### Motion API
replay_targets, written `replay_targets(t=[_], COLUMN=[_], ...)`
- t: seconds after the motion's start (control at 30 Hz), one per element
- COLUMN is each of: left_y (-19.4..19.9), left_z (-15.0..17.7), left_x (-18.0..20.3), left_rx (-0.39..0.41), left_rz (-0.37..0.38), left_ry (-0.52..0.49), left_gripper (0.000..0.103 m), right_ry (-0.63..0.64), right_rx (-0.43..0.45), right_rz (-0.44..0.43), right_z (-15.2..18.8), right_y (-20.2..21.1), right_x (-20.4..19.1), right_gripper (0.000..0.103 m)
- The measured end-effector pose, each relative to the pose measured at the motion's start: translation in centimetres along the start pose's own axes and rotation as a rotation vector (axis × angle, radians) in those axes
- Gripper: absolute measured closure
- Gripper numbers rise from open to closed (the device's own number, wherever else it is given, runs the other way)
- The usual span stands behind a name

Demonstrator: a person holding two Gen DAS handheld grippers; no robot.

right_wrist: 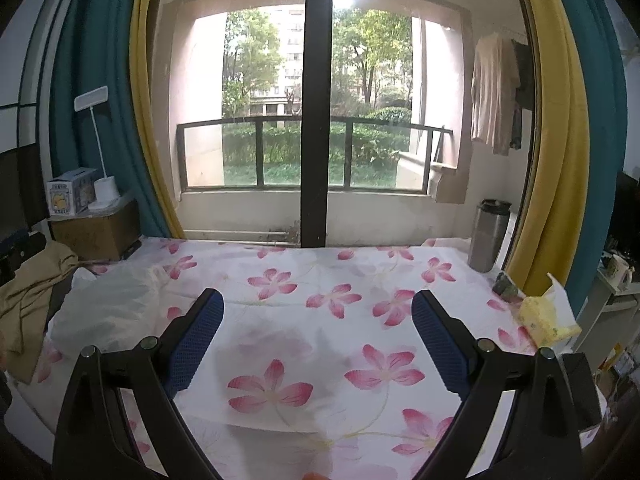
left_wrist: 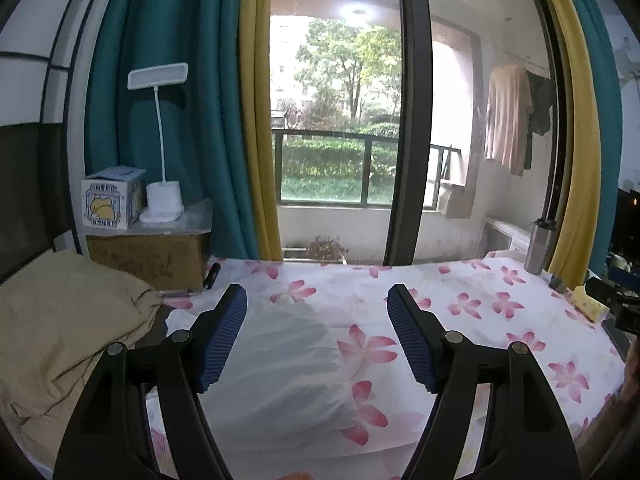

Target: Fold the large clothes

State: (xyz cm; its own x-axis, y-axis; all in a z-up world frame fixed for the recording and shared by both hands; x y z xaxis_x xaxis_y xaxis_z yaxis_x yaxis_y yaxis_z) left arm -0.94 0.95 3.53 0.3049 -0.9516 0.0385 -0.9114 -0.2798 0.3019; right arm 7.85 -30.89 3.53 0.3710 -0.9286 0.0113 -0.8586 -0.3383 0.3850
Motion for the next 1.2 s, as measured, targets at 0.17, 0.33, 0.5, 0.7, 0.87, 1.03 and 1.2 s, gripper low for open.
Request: replay_targets(t=[0.17,0.33,0.5,0.7,0.87,1.03,1.2], left_y=[-0.4,-0.7,-0.8,-0.9,-0.9,-0.9,-0.9], left_z=[0.3,0.5,0.6,0.7,0.7,0.8,0.9], left_x=[-0.2,0.1,0.3,0.3,0.2,0.2,0.3], left_rx=[-0.016,-0.024,-0.027,-0.031,-0.031,-0.032,-0.033], left_rz=[-0.007,-0.004,0.0,-0.001,0.0,0.002,0.004], left_ry=[0.009,0.013,0.01,0.015,0.015,0.014,0.013], left_gripper=[0.027,0.027,0.027,0.027,0.027,0.027,0.027], right_ry=[-0.001,0.005,0.0,-0.001,-0.002,-0.001,-0.002], right_rx=[-0.014,-0.023,-0.029,-0.035,-0.035,-0.036,-0.036], right_rz=[-0.021,-0.027,-0.021,-0.022,-0.021,-0.022,-0.022], right_z=[0.4,0.6,0.7,0.8,0.8,0.9,0.9], right_y=[-0.6,-1.0,-1.1,-1.1,-1.1,-1.1,-1.1], right_x=[-0.5,-0.5,-0.3,-0.2,-0.2,-0.2,-0.2], right_gripper=[0.009,0.009,0.009,0.009,0.009,0.009,0.009])
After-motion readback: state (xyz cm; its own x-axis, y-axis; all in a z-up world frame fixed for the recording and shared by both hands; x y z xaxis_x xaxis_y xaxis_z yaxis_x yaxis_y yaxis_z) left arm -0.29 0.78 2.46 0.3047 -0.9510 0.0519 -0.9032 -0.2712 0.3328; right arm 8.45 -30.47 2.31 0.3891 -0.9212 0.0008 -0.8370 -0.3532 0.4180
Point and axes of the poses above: each gripper's, at about its wrist camera, not at the fingertips, and y roughly against the way its jaws point, x to its right, z to its underside, the point moved 7 cm from there along -y, roughly the way its jaws point, and after that the axes turned 3 degrees about -z, right-handed, at the moved point
